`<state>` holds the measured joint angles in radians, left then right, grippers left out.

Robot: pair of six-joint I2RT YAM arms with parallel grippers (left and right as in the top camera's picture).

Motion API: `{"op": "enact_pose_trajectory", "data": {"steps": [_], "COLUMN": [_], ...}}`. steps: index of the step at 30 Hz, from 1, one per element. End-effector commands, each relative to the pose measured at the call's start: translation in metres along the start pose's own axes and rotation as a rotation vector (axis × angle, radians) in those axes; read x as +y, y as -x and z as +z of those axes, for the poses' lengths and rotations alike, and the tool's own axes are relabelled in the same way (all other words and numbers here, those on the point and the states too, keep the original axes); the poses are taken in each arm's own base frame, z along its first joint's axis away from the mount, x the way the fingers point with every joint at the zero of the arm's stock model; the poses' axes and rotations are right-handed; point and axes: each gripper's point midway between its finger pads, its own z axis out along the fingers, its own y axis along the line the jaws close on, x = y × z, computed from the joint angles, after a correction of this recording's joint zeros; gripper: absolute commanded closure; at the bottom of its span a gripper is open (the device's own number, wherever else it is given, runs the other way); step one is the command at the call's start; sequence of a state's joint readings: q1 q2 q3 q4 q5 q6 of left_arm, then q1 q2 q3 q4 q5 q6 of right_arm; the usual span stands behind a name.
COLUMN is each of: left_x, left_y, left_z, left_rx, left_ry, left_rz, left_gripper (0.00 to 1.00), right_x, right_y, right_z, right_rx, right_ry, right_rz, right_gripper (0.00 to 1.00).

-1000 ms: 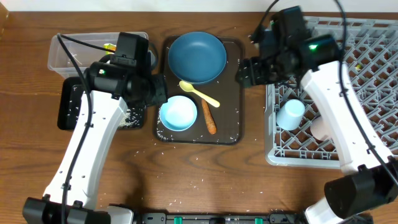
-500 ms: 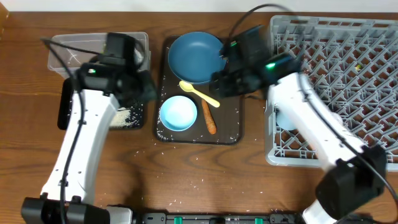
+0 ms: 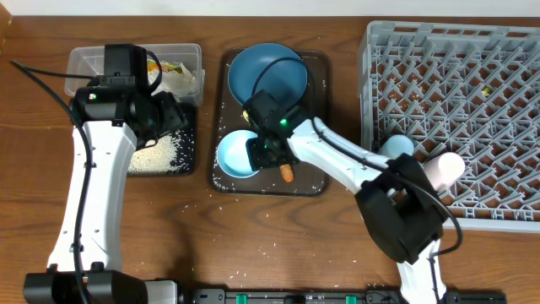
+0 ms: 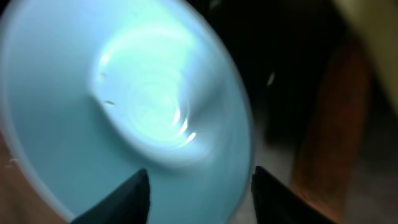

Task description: Sort waste into correct bins and load items into the dishwasher rack

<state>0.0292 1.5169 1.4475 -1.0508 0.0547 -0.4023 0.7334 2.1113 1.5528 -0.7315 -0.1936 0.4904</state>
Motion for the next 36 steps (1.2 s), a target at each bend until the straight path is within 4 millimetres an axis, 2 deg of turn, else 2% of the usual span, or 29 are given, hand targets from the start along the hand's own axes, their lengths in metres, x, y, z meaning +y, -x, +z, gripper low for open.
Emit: {"op": "enact_pose_trajectory", "data": {"steps": [1,3,7,11,13,15,18,20,21,23,26,27,29,30,32,36], "left_x": [0.009,0.009,0.009,0.009,0.009,0.009,0.009,0.009,0.009,0.009,0.009,0.009,0.009,0.009,0.009,0.009], "left_y": [0.004,0.003,0.003,0.003,0.003,0.003,0.003,0.003,0.003,0.003,0.003,0.003,0.003,0.003,0.004,0.003], "left_z": [0.002,0.002,0.002,0.002,0.002,0.002,0.002,0.002,0.002,0.002,0.002,0.002,0.002,0.002,0.002,0.002], "left_rx": [-0.015,-0.015,-0.015,-0.015,-0.015,-0.015,-0.015,-0.015,-0.015,-0.015,-0.015,-0.015,-0.015,-0.015,-0.015,-0.015], "left_ry": [0.049,0.049,0.049,0.048,0.048,0.048,0.048,0.048,0.048,0.048,0.048,0.048,0.048,0.048,0.048,0.048], "left_rz": [-0.011,-0.011,-0.011,-0.011,-0.011,-0.011,-0.011,-0.011,-0.011,-0.011,-0.011,-0.011,-0.011,-0.011,-0.011,-0.011], "left_gripper": [0.20,0.17,0.12,0.10,0.09,0.08,0.07,0.07,0.06,0.03,0.02,0.02,0.02,0.02,0.02,0.02], "right_x": [-0.001,0.000,-0.003,-0.005,-0.002,-0.002,-0.013,-0.033,-0.049,-0.089,-0.169,-0.191,-0.225,-0.238,-0.257,-0.283], "right_y": [-0.001,0.000,0.002,0.006,0.012,0.020,0.036,0.046,0.051,0.060,0.060,0.055,0.046,0.044,0.046,0.069], "right_z": [0.006,0.006,0.005,-0.010,-0.026,-0.051,-0.108,-0.150,-0.175,-0.224,-0.307,-0.329,-0.360,-0.370,-0.375,-0.368], "right_rx": [-0.003,-0.009,-0.010,-0.023,-0.052,-0.099,-0.216,-0.316,-0.381,-0.519,-0.742,-0.789,-0.848,-0.859,-0.846,-0.800], "right_ry": [-0.016,-0.014,-0.014,-0.012,0.001,0.005,-0.022,-0.081,-0.133,-0.276,-0.624,-0.734,-0.915,-0.979,-1.037,-1.096], "right_rz": [0.021,0.023,0.035,0.046,0.033,0.024,0.024,0.048,0.075,0.145,0.303,0.353,0.437,0.460,0.461,0.380], "right_gripper": [0.62,0.79,0.99,0.99,0.99,0.99,0.99,0.99,0.99,0.99,0.99,0.99,0.99,0.99,0.99,0.99]}}
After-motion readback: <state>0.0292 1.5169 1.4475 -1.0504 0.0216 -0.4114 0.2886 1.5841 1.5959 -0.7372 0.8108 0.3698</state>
